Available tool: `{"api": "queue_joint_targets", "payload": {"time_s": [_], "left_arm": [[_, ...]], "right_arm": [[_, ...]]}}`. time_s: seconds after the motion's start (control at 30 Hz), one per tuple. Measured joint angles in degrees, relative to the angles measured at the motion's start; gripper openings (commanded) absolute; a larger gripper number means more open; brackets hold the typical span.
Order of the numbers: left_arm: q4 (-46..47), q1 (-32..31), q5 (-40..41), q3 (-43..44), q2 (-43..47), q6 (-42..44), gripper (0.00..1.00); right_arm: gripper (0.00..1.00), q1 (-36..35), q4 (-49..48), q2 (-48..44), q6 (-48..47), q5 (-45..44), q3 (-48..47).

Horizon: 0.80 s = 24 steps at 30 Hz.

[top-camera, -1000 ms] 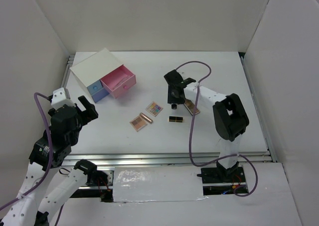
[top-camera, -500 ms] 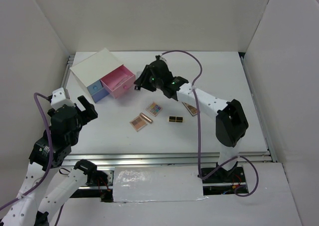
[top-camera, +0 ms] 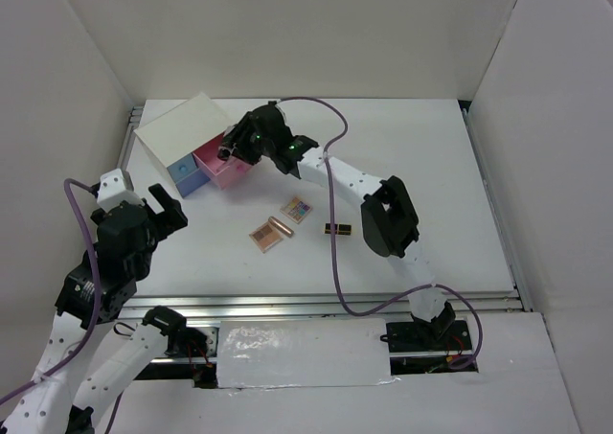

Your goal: Organize the makeup

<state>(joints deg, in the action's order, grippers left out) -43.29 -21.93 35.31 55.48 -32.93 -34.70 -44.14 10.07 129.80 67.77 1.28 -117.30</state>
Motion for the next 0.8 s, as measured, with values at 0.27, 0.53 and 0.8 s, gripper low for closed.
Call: {"api": "queue_joint_targets", "payload": {"time_s": [0.27,0.53,0.8], "left_arm": [[0.0,0.0,-0.2,0.0,0.2,0.0,0.99],[0.0,0.0,-0.3,0.0,0.5,0.0,0.99],[0.0,0.0,-0.4,0.0,0.5,0.0,1.00]], "right_arm": [[0.87,-0.9,1.2,-0.8,-2.5,-0.5,-1.7],[0.00,-1.0,-4.3,-20.1,-4.8,-5.7,24.8],[0.00,-1.0,-13.2,-16.7,-4.3,-5.1,31.6]]}}
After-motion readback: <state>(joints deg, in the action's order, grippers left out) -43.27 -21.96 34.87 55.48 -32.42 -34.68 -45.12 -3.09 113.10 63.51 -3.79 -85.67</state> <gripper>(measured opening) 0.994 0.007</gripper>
